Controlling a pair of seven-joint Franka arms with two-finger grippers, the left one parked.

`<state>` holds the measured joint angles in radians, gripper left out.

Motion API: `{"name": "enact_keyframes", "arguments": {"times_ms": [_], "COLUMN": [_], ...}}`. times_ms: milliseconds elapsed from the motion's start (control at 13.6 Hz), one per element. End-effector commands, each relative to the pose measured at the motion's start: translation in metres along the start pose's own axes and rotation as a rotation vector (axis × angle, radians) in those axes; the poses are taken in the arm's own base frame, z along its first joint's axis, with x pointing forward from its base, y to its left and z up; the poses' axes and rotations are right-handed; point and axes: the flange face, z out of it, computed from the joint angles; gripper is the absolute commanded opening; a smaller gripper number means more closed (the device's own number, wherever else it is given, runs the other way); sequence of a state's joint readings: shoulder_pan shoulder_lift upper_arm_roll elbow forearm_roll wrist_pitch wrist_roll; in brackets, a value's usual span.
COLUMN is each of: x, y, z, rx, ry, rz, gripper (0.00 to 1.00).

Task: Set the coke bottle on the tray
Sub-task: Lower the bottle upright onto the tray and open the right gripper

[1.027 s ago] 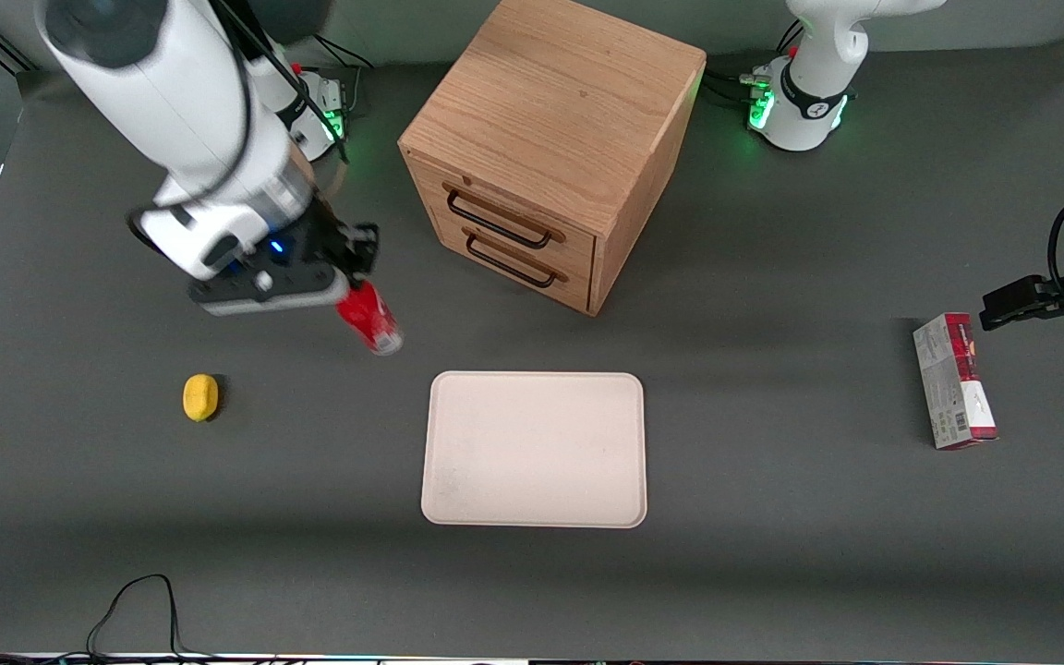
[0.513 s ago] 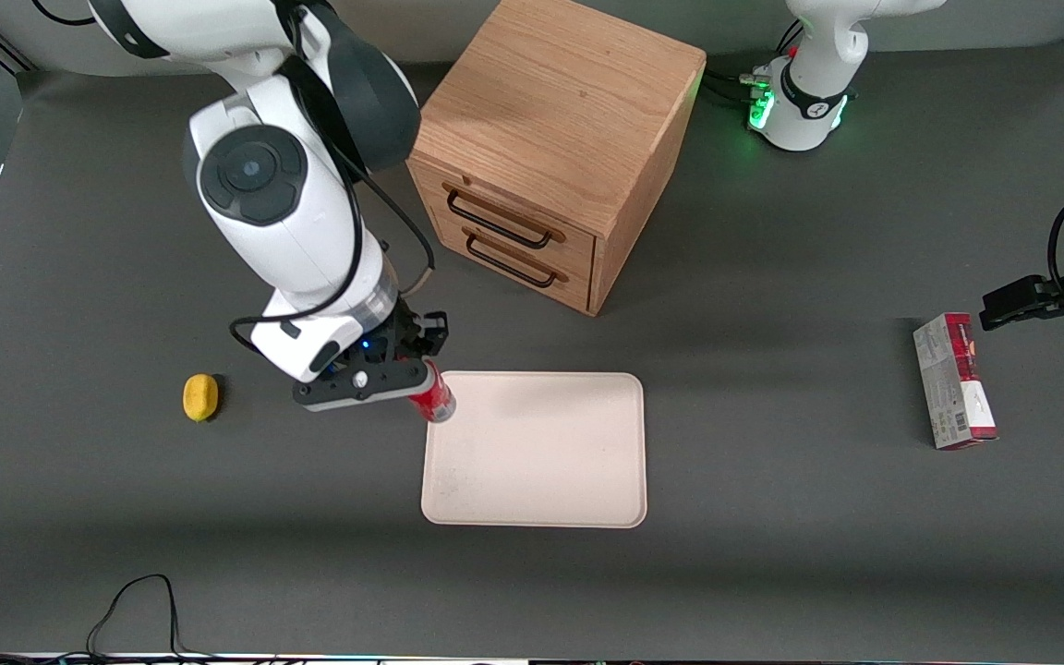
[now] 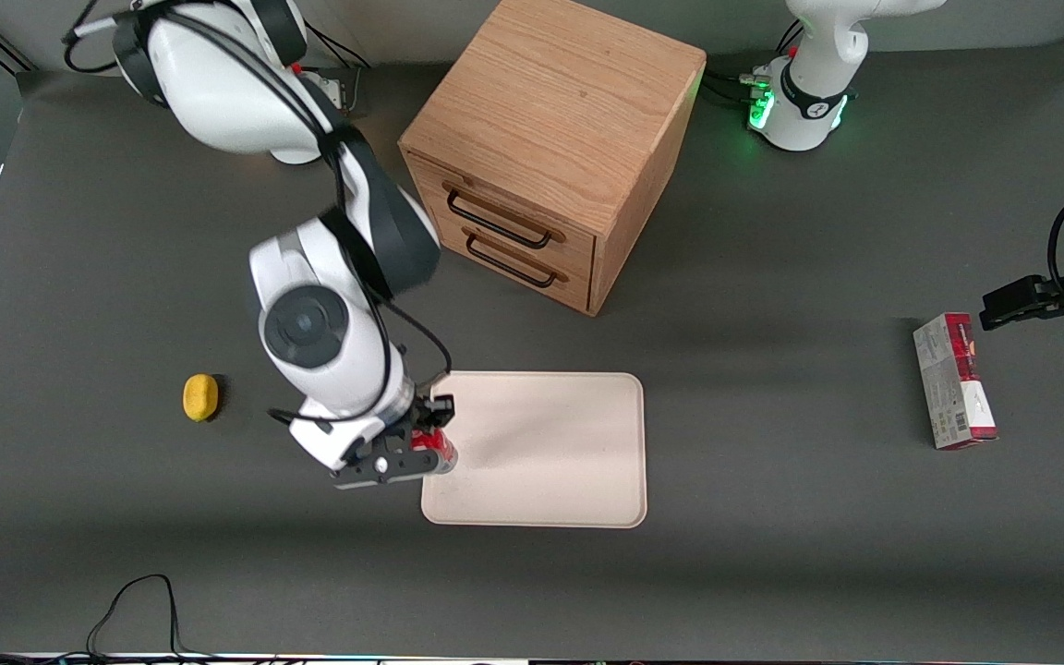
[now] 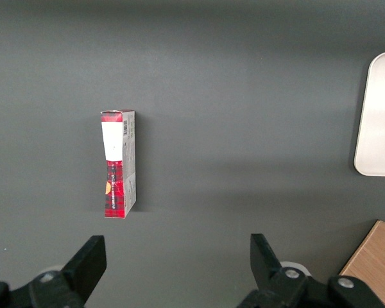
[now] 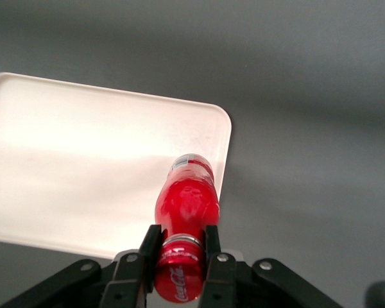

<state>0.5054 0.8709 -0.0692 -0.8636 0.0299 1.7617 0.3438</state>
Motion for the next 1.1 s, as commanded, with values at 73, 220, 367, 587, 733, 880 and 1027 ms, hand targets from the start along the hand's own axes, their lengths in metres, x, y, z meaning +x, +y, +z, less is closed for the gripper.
{"name": "enact_keyframes", "arguments": {"times_ms": [73, 220, 367, 587, 733, 880, 1027], "x": [0.007, 0.01, 0.012, 0.012, 0.012, 0.012, 0.012], "y": [-0.008, -0.008, -0.009, -0.008, -0.008, -0.008, -0.009], "z": [0.02, 0.031, 0.045, 0.058, 0.058, 0.056, 0.05], "rx": [0.021, 0.022, 0.018, 0.015, 0.015, 0.016, 0.018], "ry": [0.016, 0.024, 0.022, 0.021, 0.023, 0.024, 0.028], "rz": [-0.025, -0.024, -0.024, -0.023, -0.022, -0.016, -0.011], "gripper": [0.2, 0.2, 0.2, 0.21, 0.56, 1.0, 1.0]}}
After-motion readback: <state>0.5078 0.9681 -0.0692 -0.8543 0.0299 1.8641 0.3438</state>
